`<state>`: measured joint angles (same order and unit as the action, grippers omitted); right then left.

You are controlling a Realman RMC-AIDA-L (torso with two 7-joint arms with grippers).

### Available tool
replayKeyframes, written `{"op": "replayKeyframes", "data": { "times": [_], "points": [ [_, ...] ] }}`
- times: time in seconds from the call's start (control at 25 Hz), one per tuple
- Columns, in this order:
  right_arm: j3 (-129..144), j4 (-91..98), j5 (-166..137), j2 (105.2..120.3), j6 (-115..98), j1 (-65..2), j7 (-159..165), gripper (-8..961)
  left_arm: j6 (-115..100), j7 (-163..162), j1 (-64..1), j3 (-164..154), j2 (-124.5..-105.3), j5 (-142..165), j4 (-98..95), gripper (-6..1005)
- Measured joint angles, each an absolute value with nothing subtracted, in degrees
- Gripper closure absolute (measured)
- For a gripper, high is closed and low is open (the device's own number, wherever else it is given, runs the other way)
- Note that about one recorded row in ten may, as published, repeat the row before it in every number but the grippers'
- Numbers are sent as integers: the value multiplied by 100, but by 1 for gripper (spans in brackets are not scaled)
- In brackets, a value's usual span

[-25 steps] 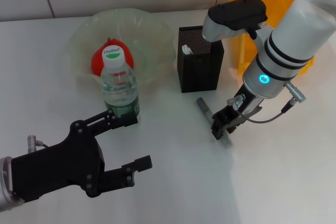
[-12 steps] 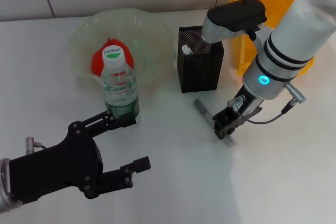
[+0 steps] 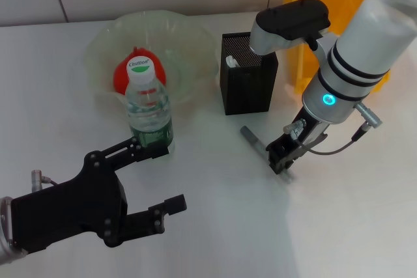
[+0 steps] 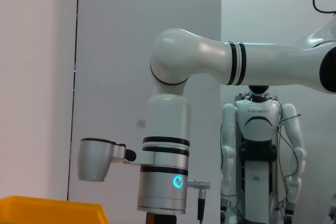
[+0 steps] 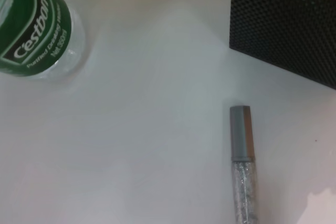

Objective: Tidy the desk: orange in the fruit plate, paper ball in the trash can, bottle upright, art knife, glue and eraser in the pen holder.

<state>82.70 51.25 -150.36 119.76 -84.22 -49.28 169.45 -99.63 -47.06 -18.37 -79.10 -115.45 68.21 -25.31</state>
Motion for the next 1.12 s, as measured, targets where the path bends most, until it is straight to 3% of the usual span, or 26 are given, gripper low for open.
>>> {"op": "replayKeyframes", "data": {
  "times": [0.76, 1.12],
  "points": [
    [8342, 8478, -16054, 11916, -10447, -3832, 16095, 829, -10023, -4720, -1819, -7902, -11544, 6804, -2556, 214],
    [8454, 10316, -16732, 11913, -10918, -3558, 14882, 831, -10181, -4830, -1859, -7752, -11639, 6774, -2596, 214]
  ]
}}
